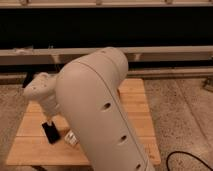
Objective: Place the eraser in the ceramic cup
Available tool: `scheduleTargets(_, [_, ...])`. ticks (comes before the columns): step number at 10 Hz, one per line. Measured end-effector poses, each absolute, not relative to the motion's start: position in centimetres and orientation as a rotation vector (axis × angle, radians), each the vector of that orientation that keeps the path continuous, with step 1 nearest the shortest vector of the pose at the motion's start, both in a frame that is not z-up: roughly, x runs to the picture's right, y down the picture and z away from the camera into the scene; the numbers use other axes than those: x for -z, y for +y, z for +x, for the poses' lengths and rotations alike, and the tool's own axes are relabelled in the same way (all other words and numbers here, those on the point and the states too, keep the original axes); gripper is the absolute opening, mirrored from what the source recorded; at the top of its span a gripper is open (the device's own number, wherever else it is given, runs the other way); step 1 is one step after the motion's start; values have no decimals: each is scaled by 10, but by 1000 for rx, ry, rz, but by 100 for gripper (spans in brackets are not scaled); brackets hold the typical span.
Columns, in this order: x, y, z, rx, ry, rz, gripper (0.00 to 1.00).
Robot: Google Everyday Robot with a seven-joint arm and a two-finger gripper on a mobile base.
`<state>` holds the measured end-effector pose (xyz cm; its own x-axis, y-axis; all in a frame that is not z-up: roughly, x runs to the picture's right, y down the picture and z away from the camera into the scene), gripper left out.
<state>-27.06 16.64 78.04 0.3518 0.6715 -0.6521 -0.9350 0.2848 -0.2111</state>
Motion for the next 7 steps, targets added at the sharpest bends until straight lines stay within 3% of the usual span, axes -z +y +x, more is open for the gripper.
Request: scheduleTargets(7, [-807,181,-307,-1005,451,-732,65])
